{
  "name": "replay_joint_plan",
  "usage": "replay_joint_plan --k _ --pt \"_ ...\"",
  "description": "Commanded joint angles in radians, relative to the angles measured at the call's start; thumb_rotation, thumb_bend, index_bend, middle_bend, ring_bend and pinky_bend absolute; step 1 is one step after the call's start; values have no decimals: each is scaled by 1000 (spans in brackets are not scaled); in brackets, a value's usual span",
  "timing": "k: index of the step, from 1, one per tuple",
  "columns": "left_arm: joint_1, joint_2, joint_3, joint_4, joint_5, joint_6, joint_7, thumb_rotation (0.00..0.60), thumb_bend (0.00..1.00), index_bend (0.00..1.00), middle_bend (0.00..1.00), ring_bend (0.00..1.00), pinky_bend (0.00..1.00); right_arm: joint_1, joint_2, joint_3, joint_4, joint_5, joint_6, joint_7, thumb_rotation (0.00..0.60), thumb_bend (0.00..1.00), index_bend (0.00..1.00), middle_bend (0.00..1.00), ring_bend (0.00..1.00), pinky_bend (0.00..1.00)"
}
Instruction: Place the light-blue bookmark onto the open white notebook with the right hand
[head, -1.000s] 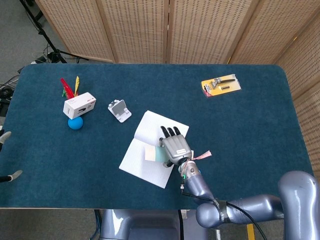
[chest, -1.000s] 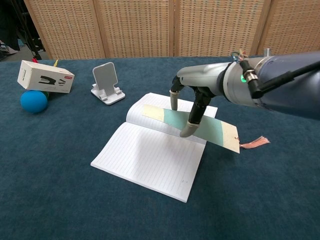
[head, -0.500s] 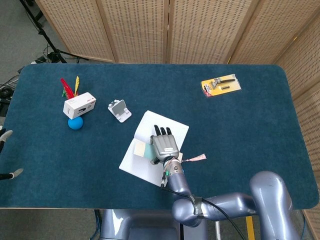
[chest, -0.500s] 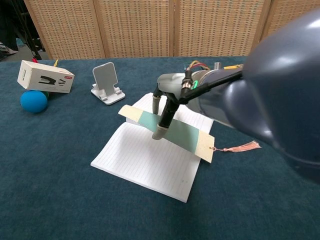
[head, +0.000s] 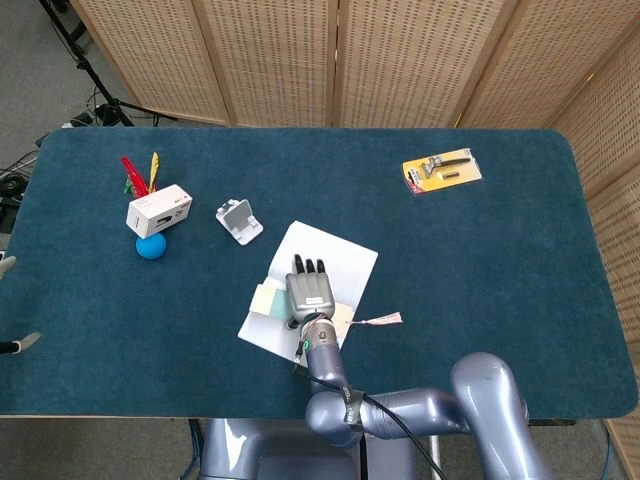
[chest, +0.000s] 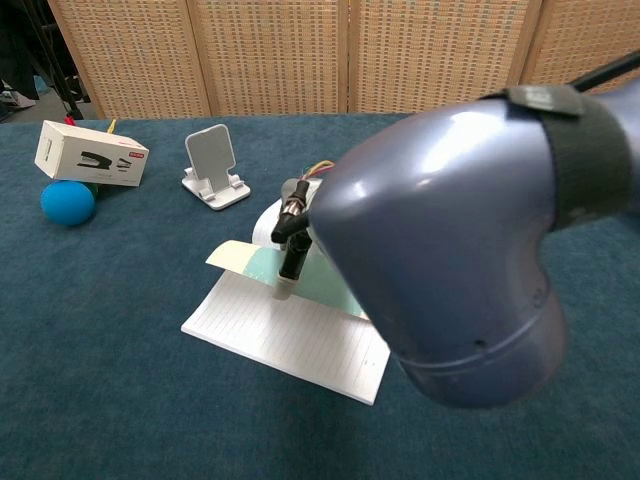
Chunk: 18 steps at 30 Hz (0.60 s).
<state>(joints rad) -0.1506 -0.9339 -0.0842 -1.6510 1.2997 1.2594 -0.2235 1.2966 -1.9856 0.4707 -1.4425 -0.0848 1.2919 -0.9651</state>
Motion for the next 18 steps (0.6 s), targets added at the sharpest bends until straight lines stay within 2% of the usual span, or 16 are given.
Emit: replay_joint_plan --k 1,2,4,5,9,18 --pt "-5 1 -1 4 -6 -11 -5 600 0 0 0 0 0 7 -20 26 25 -16 -14 8 600 340 415 0 0 0" --pt "-5 2 -2 5 -6 -12 -8 600 0 0 0 0 0 4 -20 30 28 -33 -16 16 600 289 328 0 0 0" --pt "-4 2 -2 7 -4 -10 -11 600 0 0 0 0 0 -11 -12 35 20 -78 -13 48 600 131 86 0 0 0" --pt "-3 2 -1 7 -3 -10 -11 600 0 0 0 0 0 -19 -7 34 10 -91 -13 57 600 77 23 0 0 0" --pt "-3 0 2 6 4 -10 -6 600 0 0 0 0 0 -44 18 37 -35 -110 -17 69 600 0 0 0 0 0" --pt "4 0 7 -3 20 8 -1 600 0 0 0 0 0 -100 93 41 -162 -152 -24 97 600 23 0 0 0 0"
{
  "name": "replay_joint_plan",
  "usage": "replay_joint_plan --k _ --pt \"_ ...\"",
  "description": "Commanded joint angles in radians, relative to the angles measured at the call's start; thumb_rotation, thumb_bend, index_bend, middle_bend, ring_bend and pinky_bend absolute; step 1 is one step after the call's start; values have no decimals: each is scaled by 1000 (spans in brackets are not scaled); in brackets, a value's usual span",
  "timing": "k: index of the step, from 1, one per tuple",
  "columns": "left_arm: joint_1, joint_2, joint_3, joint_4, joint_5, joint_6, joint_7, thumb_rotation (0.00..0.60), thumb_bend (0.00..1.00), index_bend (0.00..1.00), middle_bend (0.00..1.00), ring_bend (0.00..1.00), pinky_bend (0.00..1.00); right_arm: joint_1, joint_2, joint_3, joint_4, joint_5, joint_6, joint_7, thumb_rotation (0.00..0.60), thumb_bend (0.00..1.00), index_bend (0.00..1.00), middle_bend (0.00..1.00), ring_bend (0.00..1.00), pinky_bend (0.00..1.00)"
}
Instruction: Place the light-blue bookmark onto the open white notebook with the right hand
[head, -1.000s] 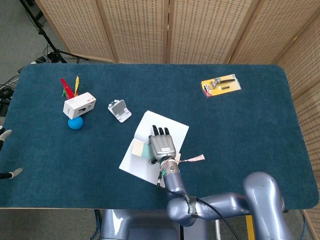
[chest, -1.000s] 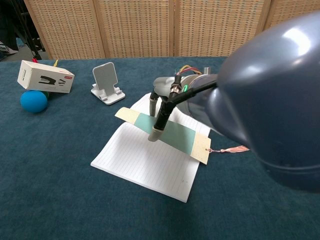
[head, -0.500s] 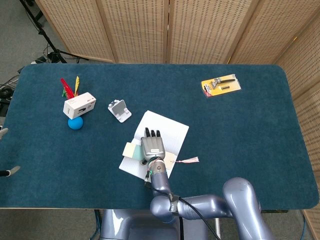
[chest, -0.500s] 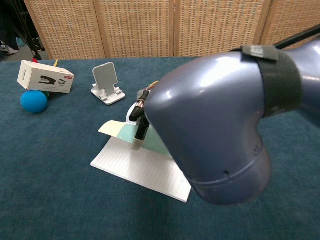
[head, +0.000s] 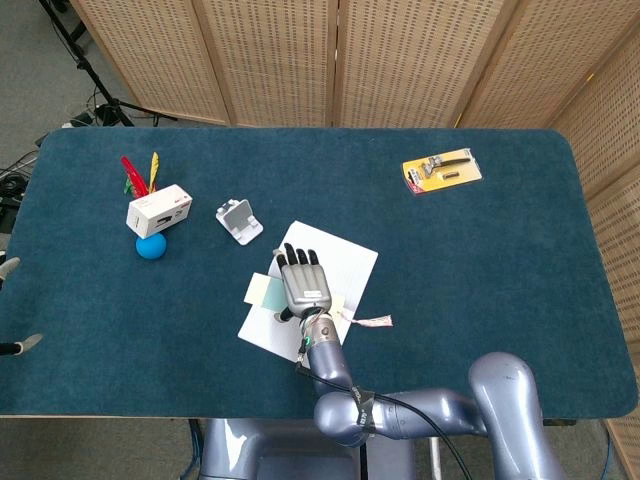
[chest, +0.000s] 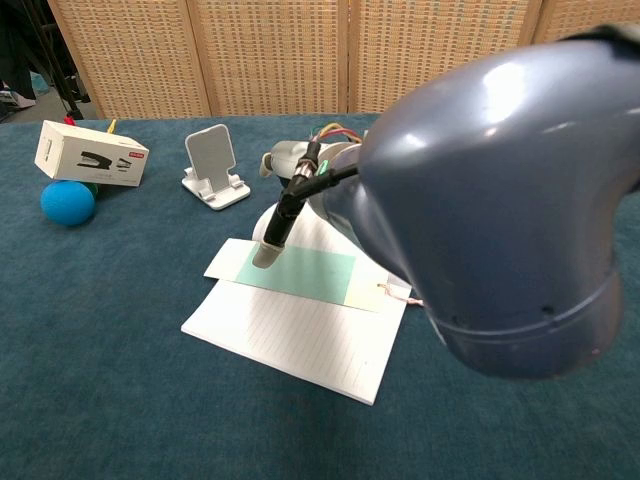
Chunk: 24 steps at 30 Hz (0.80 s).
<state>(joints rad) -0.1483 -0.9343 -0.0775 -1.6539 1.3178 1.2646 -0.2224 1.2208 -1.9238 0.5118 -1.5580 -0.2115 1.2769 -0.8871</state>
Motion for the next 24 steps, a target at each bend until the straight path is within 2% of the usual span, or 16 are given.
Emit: replay_joint_plan --k 1,3,5,6,8,10,12,16,24 --pt "2 0 1 1 3 4 -3 600 0 0 0 0 0 -35 48 -4 -69 -42 -20 31 600 62 0 0 0 0" --pt "2 0 1 3 4 4 -4 600 0 0 0 0 0 -54 73 -14 -102 -71 -41 52 600 189 1 0 0 0" --pt "0 -1 2 3 7 1 -2 600 0 0 0 0 0 -91 124 -36 -159 -129 -102 99 600 432 19 0 0 0" --pt "0 -2 3 2 8 0 0 600 0 0 0 0 0 -113 156 -50 -186 -158 -151 128 600 532 29 0 0 0" --pt "0 -3 6 -1 16 3 5 600 0 0 0 0 0 -170 266 -104 -255 -217 -328 187 600 845 59 0 0 0" --pt "1 -4 6 -3 17 7 9 600 0 0 0 0 0 -204 339 -135 -266 -293 -444 234 600 989 73 0 0 0" --pt "1 -6 6 -5 17 10 15 600 0 0 0 0 0 -234 394 -171 -264 -388 -542 287 600 1000 75 0 0 0" --pt "0 -11 6 -6 14 9 27 600 0 0 0 0 0 -270 434 -225 -265 -525 -612 350 600 1000 75 0 0 0" --pt "-3 -18 8 -10 11 8 50 600 0 0 0 0 0 -306 436 -322 -227 -781 -601 391 600 1000 75 0 0 0"
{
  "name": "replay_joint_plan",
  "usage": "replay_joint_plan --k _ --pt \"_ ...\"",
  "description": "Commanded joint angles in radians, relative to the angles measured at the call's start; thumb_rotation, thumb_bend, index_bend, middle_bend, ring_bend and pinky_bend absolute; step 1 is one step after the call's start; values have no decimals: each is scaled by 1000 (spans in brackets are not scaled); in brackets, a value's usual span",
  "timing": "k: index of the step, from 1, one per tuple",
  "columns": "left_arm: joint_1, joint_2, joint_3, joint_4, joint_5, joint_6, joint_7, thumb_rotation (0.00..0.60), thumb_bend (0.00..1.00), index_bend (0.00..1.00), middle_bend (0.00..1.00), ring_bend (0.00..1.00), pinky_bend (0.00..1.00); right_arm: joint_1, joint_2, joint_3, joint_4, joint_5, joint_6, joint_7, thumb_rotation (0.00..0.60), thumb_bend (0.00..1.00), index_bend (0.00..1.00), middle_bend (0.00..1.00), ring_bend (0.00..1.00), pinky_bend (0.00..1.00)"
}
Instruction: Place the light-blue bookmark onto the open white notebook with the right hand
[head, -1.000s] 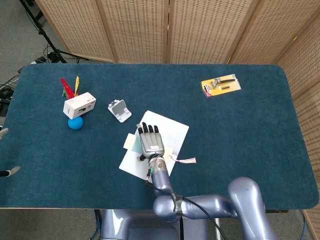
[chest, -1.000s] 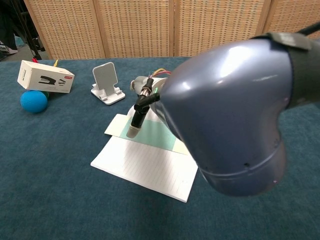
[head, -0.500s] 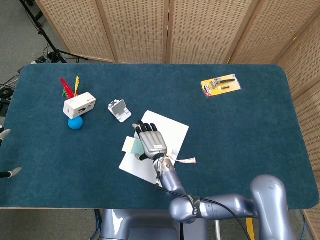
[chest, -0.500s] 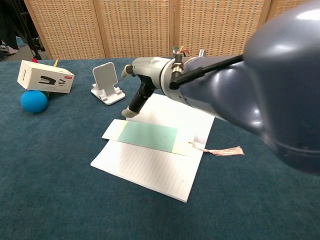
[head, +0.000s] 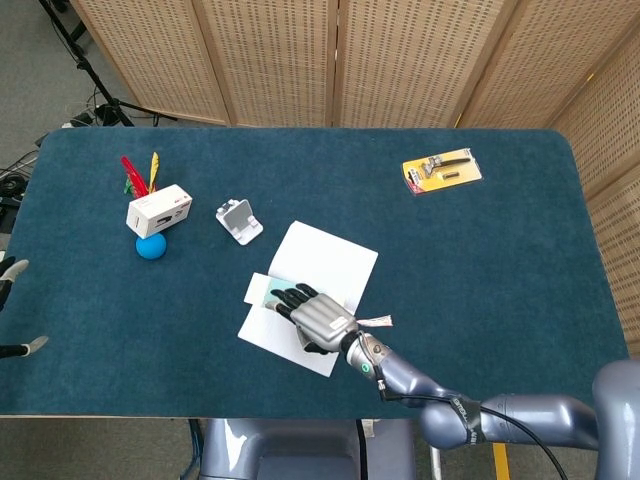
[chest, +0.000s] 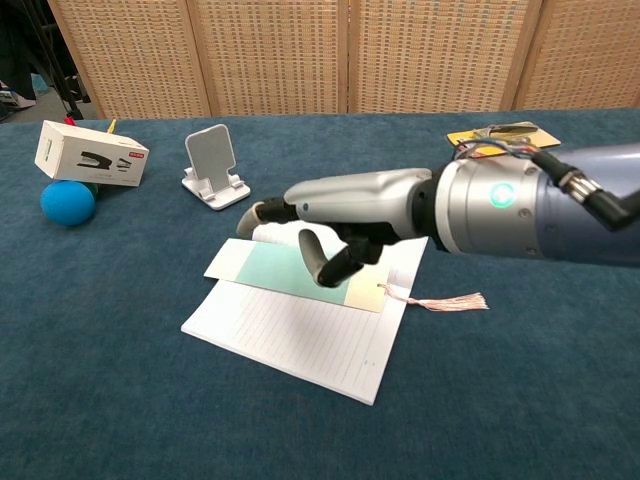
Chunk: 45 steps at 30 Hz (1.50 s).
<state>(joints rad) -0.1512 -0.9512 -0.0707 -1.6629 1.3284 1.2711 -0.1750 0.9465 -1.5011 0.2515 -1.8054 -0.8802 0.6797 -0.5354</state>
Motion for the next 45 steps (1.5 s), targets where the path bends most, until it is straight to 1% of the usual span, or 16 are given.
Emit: replay_joint_plan --k 1,2,3,6,12,18,24,33,40,45 --pt "1 -1 1 -1 1 2 4 600 0 0 0 0 0 -32 8 -68 31 -131 1 47 600 1000 75 0 0 0" --pt "1 -2 1 -1 2 3 4 600 0 0 0 0 0 -32 3 -74 42 -150 5 53 600 1000 75 0 0 0" --pt "2 -2 2 -1 3 5 4 600 0 0 0 0 0 -27 -5 -88 77 -187 14 34 600 1000 75 0 0 0" --pt "4 0 4 0 6 6 -2 600 0 0 0 0 0 -29 -41 -115 152 -250 39 39 600 1000 66 0 0 0" --pt "4 0 2 3 4 7 -7 600 0 0 0 0 0 -28 -56 -139 186 -302 50 61 600 1000 33 0 0 0" --pt "2 -2 4 2 6 4 0 600 0 0 0 0 0 -20 -70 -166 213 -345 53 62 600 1000 31 0 0 0" --pt "-1 -2 4 2 2 -3 0 600 0 0 0 0 0 -15 -84 -181 247 -358 49 72 600 1000 31 0 0 0" --pt "-1 1 5 1 5 -4 -5 600 0 0 0 0 0 -9 -106 -196 289 -347 44 65 600 1000 31 0 0 0" --pt "0 1 5 4 6 -2 -9 600 0 0 0 0 0 -18 -114 -212 296 -341 56 55 600 1000 30 0 0 0" --pt "3 3 6 3 11 4 -13 600 0 0 0 0 0 -34 -119 -229 282 -332 78 33 600 1000 29 0 0 0"
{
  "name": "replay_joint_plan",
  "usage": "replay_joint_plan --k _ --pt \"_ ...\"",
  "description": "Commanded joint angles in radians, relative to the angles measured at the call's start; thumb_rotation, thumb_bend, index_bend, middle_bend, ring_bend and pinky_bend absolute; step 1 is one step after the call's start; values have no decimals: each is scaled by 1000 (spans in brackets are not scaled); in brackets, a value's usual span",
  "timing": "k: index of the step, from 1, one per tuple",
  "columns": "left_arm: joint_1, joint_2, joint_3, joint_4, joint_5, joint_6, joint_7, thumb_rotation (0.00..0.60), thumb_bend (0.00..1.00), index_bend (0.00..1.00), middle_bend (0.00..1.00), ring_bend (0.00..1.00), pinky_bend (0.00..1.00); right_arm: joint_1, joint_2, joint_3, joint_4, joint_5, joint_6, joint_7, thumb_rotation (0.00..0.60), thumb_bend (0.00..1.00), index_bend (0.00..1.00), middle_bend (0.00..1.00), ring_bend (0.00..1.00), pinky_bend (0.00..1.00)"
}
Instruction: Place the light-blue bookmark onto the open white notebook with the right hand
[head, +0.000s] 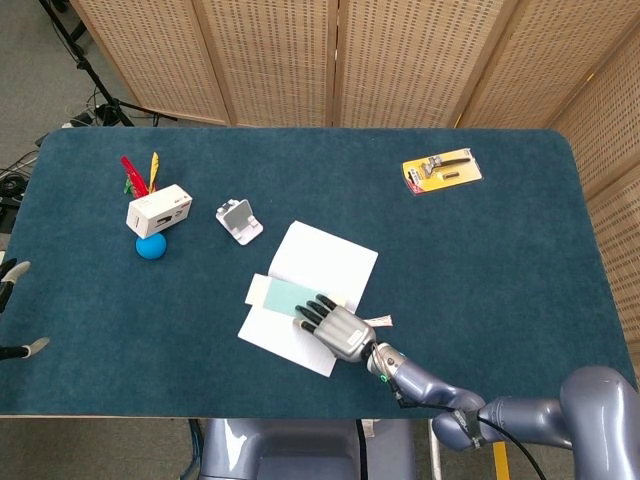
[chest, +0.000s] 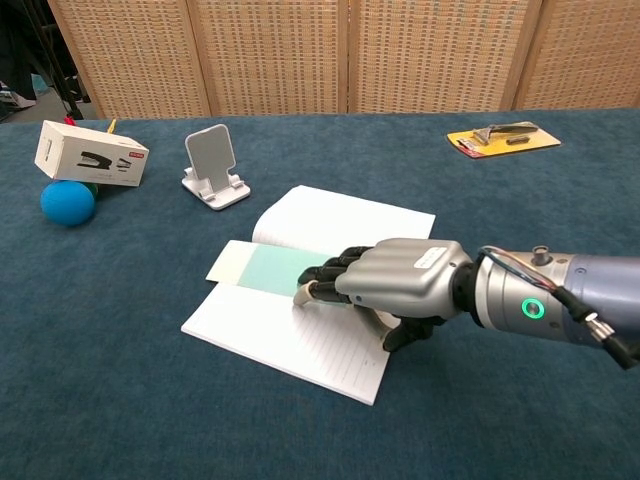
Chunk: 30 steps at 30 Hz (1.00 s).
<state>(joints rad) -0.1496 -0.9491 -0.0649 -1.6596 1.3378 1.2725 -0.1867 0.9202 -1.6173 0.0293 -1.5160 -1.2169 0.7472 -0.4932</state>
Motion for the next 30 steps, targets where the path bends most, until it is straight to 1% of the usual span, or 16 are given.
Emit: replay_joint_plan --k 1,6,11,18,24,30 --pt "2 1 1 -1 3 4 -2 600 0 0 0 0 0 -11 -5 -9 -11 9 16 -14 600 1000 29 0 0 0" --pt "5 2 4 -2 12 9 -5 600 0 0 0 0 0 -42 -14 -18 -55 62 57 -45 600 1000 29 0 0 0" --pt "5 4 5 -3 16 11 -7 600 0 0 0 0 0 -59 -12 -11 -118 171 77 -75 600 1000 29 0 0 0" --pt "6 4 7 -2 21 13 -11 600 0 0 0 0 0 -58 -7 -2 -162 266 94 -100 600 1000 29 0 0 0" --pt "7 4 8 -2 24 16 -13 600 0 0 0 0 0 -52 0 8 -195 375 110 -110 600 1000 29 0 0 0" --pt "6 3 8 -4 24 15 -9 600 0 0 0 0 0 -42 11 1 -207 409 117 -117 600 1000 29 0 0 0"
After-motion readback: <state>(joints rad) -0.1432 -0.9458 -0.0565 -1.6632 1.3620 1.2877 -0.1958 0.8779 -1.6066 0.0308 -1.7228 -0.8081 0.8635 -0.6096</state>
